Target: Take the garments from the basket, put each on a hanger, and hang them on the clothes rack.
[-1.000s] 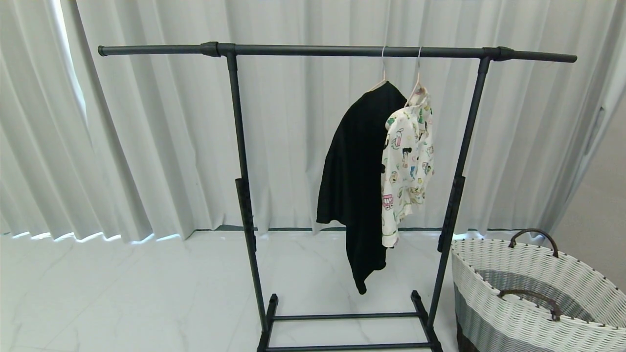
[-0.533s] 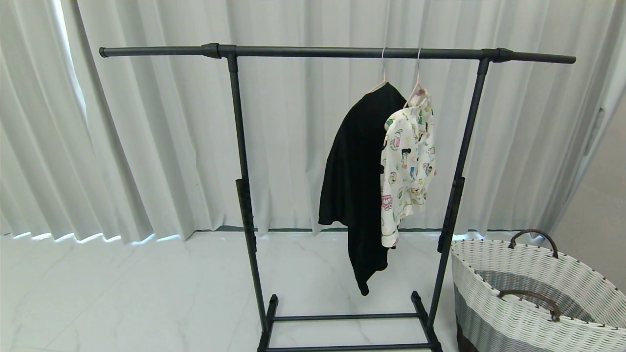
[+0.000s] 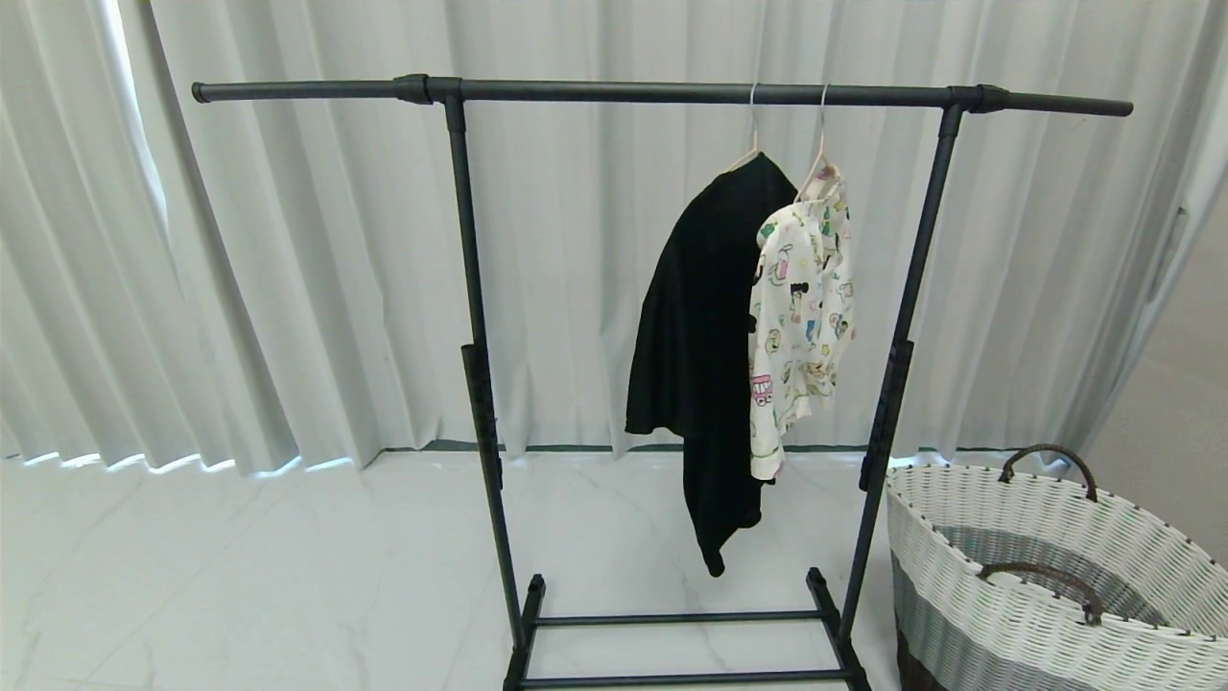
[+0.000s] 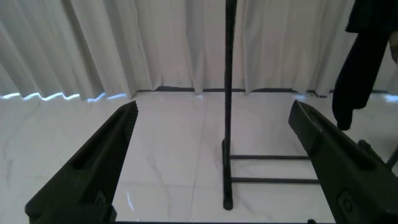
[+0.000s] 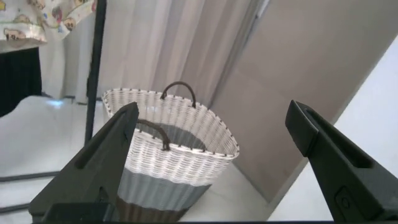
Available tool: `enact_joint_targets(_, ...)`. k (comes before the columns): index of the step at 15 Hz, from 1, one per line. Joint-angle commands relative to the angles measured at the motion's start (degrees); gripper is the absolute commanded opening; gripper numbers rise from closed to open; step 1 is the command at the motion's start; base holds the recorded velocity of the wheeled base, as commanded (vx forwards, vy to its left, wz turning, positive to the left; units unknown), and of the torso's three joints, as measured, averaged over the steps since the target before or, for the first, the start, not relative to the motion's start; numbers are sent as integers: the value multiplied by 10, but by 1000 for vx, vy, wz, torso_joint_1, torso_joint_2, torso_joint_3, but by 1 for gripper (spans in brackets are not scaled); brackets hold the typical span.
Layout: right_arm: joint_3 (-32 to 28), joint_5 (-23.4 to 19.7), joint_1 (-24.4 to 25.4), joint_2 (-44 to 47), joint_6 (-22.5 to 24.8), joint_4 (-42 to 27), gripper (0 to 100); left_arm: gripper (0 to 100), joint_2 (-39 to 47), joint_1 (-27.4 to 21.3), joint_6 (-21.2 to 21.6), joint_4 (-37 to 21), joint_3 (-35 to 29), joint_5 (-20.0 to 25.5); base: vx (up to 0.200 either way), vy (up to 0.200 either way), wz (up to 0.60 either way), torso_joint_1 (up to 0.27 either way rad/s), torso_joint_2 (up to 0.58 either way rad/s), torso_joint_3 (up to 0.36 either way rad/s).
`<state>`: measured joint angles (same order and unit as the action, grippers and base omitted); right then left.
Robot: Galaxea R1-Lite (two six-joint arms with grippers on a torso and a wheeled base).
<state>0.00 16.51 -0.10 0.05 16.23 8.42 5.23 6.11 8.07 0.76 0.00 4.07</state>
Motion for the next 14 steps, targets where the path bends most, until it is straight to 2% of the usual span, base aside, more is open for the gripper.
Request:
enact_joint_targets(1, 0, -1, 0, 0, -95, -1, 100, 100, 1, 0, -1, 0, 0, 0, 0, 0, 0, 0, 0, 0)
enact_joint_targets(3, 0, -7, 0, 0, -134, -14, 100, 100, 2, 0, 0, 0, 0, 0, 0, 0, 0, 0, 0, 0)
enact_joint_targets(6, 0, -180, 0, 0, -142, -28, 100, 100, 2, 0, -1, -1, 0, 1, 0, 0, 0, 0, 0, 0)
enact_joint_targets(7, 0, -242, 0, 0, -148, -45, 100, 100, 2, 0, -2, -2, 0, 1, 0, 0, 0, 0, 0, 0)
enact_joint_targets(8, -9, -285, 1, 4, -142, -84, 100, 100, 2, 0, -10, -3, 0, 1, 0, 0, 0, 0, 0, 0)
enact_joint_targets(9, -17, -289, 1, 9, -131, -104, 100, 100, 2, 0, -10, -3, 0, 1, 0, 0, 0, 0, 0, 0)
enact_joint_targets(10, -17, -274, -4, 13, -130, -104, 100, 100, 2, -3, -10, -3, 0, 1, 0, 0, 0, 0, 0, 0)
enact_joint_targets(12, -18, -174, -3, 12, -109, -104, 100, 100, 3, -49, -10, -3, 0, 1, 0, 0, 0, 0, 0, 0)
enact_joint_targets(13, -18, -176, -3, 9, -106, -104, 100, 100, 0, -61, -23, -3, 0, 0, 0, 0, 0, 0, 0, 0)
enact_joint_targets(14, -18, -177, -4, 12, -105, -104, 100, 100, -14, -53, -39, -3, 0, -4, 0, 0, 0, 0, 0, 0)
